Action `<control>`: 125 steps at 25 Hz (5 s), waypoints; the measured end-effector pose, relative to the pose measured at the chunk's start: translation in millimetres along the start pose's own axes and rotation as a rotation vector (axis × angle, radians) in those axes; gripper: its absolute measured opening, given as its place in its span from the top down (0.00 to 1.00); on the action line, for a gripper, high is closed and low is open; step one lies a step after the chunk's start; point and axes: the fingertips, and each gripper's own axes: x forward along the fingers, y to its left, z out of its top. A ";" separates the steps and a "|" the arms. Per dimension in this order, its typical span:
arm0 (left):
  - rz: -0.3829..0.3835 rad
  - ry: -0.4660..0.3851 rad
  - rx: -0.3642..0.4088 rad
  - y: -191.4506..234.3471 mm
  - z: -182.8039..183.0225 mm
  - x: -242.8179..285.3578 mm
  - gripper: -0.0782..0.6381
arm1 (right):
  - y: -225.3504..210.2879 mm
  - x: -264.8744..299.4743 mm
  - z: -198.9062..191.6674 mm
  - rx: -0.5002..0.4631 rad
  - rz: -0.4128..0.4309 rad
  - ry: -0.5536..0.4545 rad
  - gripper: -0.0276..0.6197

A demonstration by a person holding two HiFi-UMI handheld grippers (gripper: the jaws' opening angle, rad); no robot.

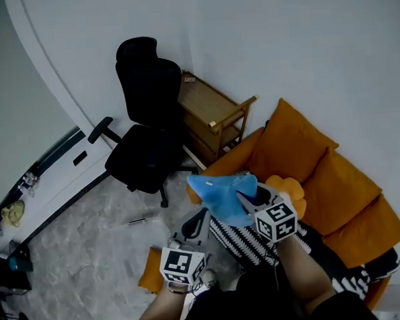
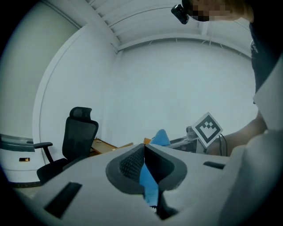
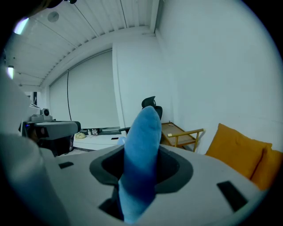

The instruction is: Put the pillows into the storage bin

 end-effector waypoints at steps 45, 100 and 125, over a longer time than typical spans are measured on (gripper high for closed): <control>0.807 0.035 -0.106 28.6 -29.7 -264.2 0.88 | 279.7 28.5 -21.0 -0.276 0.769 0.093 0.68; 1.061 0.045 -0.379 138.6 -202.3 -507.3 0.66 | 606.2 113.1 -212.9 -0.476 1.131 0.295 0.67; 1.053 0.105 -0.613 170.0 -411.6 -514.4 0.63 | 621.3 193.0 -492.2 -0.614 1.220 0.636 0.64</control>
